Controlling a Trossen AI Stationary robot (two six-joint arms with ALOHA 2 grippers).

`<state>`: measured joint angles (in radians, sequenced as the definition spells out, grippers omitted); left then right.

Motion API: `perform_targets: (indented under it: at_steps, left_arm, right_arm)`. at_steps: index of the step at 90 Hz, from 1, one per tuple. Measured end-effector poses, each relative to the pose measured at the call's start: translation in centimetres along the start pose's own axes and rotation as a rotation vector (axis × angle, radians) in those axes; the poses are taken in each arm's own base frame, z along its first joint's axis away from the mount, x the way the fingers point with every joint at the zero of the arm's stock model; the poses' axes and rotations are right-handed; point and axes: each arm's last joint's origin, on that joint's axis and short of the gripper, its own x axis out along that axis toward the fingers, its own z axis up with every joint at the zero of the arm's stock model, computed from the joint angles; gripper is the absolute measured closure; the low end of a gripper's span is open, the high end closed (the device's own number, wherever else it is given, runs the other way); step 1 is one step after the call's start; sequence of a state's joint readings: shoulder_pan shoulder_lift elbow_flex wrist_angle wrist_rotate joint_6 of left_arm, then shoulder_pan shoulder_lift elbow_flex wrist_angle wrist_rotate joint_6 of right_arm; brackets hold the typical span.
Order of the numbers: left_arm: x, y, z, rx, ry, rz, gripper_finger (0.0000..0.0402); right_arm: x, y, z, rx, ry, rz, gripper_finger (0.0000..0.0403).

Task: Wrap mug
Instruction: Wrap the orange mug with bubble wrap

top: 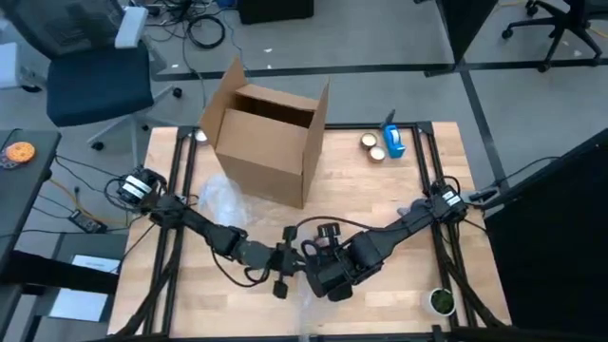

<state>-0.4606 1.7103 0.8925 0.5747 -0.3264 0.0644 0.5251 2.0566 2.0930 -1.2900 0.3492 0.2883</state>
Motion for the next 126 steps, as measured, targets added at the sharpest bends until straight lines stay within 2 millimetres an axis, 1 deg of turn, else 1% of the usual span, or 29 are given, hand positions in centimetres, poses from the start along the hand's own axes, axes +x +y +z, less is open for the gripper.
perform_targets:
  at_steps: [8,15,25,41,50,59,69,82,92,97,113,120,126]
  left_arm:
    - [0.1,0.3,0.0,-0.004,-0.003,-0.005,0.0402]
    - [0.2,0.4,-0.1,-0.015,0.001,-0.043,0.0401]
    - [0.3,0.5,-0.2,-0.036,0.014,-0.106,0.0394]
    - [0.5,1.1,-0.3,-0.096,0.017,-0.126,0.0349]
    - [0.5,1.3,-0.3,-0.126,0.02,-0.191,0.0319]
    - [0.6,1.2,-0.4,-0.131,0.022,-0.222,0.0294]
    - [0.6,1.1,-0.5,-0.13,0.028,-0.225,0.0276]
    - [0.6,1.1,-0.6,-0.131,0.035,-0.226,0.0269]
    - [0.6,1.1,-0.6,-0.13,0.034,-0.243,0.0269]
    - [0.5,1.0,-0.4,-0.129,0.021,-0.25,0.0269]
    - [0.1,1.0,0.3,-0.13,0.001,-0.272,0.0269]
    - [-0.5,1.2,1.0,-0.132,-0.003,-0.295,0.0269]
    - [-1.3,1.4,1.6,-0.129,0.023,-0.308,0.0269]
  right_arm:
    - [-0.9,0.4,-0.1,0.002,-0.034,0.003,0.0402]
    - [-1.7,0.7,-0.1,-0.001,-0.081,-0.022,0.0402]
    - [-2.2,1.1,0.1,-0.021,-0.135,-0.05,0.0402]
    - [-2.6,1.2,1.2,-0.024,-0.254,-0.037,0.0402]
    - [-2.5,0.8,1.8,-0.037,-0.293,-0.035,0.0402]
    - [-1.8,-0.2,2.1,-0.025,-0.275,-0.064,0.0402]
    - [-0.1,-1.1,2.2,0.007,-0.234,-0.086,0.0403]
    - [2.3,-1.9,1.6,0.012,-0.15,-0.051,0.0403]
    - [2.9,-2.3,0.8,0.036,-0.068,-0.052,0.0403]
    - [3.3,-2.3,0.3,0.04,-0.023,-0.063,0.0403]
    - [4.8,-2.0,-0.7,0.064,0.039,-0.06,0.0403]
    - [5.7,-1.7,-1.5,0.079,0.094,-0.033,0.0403]
    - [5.9,-1.4,-2.1,0.094,0.139,-0.023,0.0403]
